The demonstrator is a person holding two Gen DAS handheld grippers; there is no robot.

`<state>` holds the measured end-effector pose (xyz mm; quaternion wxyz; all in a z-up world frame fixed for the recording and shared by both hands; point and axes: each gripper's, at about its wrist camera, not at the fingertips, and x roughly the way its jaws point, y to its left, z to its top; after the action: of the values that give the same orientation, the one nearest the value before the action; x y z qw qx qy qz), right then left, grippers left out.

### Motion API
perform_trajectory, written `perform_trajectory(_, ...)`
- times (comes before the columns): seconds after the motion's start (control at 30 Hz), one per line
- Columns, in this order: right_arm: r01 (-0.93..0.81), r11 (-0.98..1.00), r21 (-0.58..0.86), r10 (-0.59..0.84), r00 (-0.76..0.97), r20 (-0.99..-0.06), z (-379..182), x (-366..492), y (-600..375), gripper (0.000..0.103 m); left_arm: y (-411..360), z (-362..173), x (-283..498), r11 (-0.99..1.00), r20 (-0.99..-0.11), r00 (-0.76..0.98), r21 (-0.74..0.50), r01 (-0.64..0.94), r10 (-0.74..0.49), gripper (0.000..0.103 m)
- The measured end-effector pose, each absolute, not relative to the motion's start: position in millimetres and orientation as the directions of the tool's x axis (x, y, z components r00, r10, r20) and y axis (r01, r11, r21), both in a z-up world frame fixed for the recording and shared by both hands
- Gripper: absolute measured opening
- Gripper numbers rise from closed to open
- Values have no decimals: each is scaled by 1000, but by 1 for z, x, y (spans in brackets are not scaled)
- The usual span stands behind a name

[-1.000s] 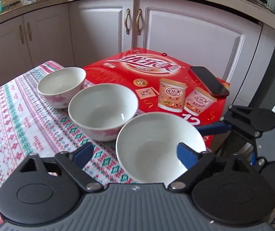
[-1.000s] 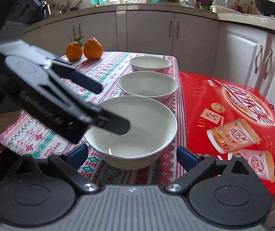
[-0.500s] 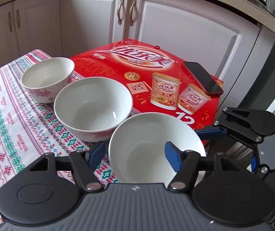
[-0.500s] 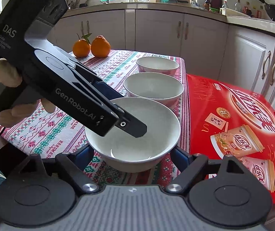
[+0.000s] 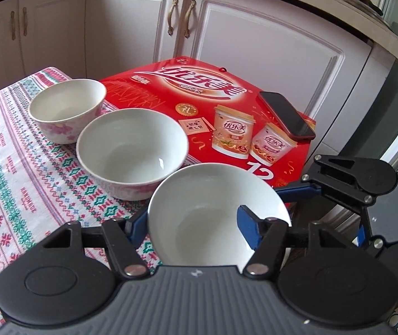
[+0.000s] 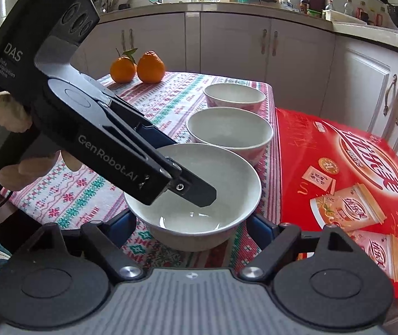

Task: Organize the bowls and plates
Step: 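Lift the bowl with the left gripper and carry it toward the plate stack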

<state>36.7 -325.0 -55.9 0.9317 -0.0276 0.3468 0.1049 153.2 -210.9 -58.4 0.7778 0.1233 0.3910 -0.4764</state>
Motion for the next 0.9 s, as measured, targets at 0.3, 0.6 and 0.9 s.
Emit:
perform_trajectory(0.3, -300, 954, 11, 235, 720, -653, -50, 52, -304, 89, -177, -44, 154, 568, -701, 307, -168, 806, -643, 65)
perform_trajectory(0.6, -420, 907, 19, 329, 681, -654, -48, 79, -272, 89, -132, -39, 161, 657, -690, 393, -159, 737, -608, 65)
perform_trajectory(0.9, -518, 854, 55, 421, 625, -658, -50, 112, -237, 89, -91, -39, 174, 729, -697, 454, -146, 668, -555, 66)
